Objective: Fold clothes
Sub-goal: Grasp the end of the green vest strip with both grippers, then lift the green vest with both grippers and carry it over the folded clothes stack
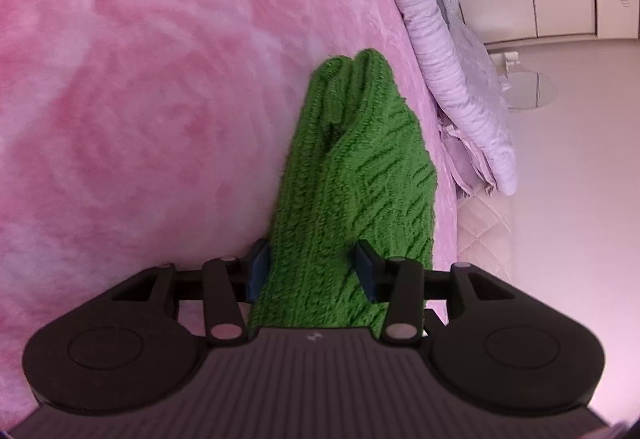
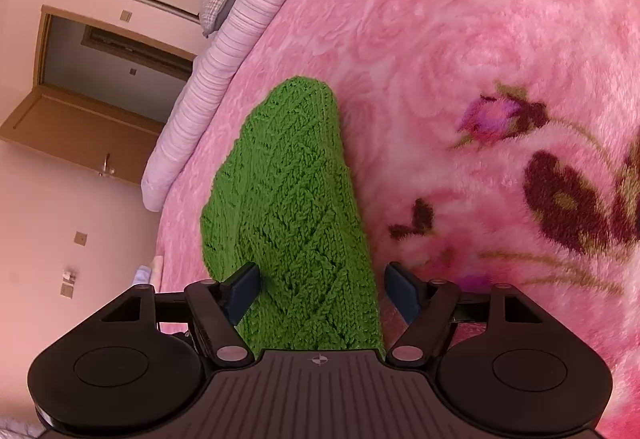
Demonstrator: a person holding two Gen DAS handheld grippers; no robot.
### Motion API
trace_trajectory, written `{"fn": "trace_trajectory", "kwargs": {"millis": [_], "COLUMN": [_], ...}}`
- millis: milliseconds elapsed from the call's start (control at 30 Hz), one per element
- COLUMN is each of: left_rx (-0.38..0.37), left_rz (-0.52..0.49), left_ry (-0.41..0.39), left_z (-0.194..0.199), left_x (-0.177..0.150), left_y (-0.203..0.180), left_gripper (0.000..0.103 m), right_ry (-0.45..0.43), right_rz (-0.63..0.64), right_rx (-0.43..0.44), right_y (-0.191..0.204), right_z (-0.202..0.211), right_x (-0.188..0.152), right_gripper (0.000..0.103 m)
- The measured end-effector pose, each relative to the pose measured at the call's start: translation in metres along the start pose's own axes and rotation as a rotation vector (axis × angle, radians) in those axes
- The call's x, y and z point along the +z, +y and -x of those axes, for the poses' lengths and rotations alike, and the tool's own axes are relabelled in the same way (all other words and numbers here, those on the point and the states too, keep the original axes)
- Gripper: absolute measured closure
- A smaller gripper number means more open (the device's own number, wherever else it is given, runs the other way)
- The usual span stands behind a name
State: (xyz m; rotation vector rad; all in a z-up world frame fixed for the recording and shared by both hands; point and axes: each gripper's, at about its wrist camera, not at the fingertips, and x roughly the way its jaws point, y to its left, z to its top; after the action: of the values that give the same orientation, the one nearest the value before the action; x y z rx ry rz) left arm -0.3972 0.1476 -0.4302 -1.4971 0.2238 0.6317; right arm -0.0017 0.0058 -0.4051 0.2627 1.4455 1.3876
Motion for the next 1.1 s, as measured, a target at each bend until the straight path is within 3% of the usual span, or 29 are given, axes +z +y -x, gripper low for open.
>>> {"fn": "trace_trajectory", "kwargs": {"millis": [333, 533, 600, 633, 733, 933, 1100], "left_rx": [-0.080, -0.116, -0.120, -0.122, -0.103, -0.033, -0.009], "left_rz": [-0.008, -0.024, -0.029, -0.029, -0.044, -0.006, 0.056], "left_ry": [0.065, 0.105, 0.120, 0.126, 0.134, 0.113, 0.057], "left_z": [-0.029, -0.041, -0.044, -0.045, -0.046, -0.025, 0.024], "left_x": [0.012, 0.017, 0.019, 0.020, 0.022, 0.028, 0.035], "left_y": [-0.005, -0.006, -0.006, -0.007, -0.015, -0.054, -0.107], "left_gripper": [0.063, 0.068, 0.070, 0.072, 0.075, 0.079, 0.079], "right_ry": [-0.024, 0.028, 0.047, 0.056, 0.086, 0.165, 0.230], "right_rz": [-0.045, -0.008, 0.006, 0.013, 0.031, 0.031, 0.031], "right_rx": [0.035, 0.027, 0.022, 0.020, 0.014, 0.011, 0.008], "right_y": [0.002, 0.002, 0.002, 0.002, 0.006, 0.067, 0.119], "right_z": [-0.020, -0.035, -0.039, -0.041, -0.046, -0.029, -0.015], "right_x": [0.011, 0.019, 0.022, 0.023, 0.028, 0.052, 0.072], "right_gripper": [0.030, 0.030, 0.037, 0.054, 0.065, 0.069, 0.069]}}
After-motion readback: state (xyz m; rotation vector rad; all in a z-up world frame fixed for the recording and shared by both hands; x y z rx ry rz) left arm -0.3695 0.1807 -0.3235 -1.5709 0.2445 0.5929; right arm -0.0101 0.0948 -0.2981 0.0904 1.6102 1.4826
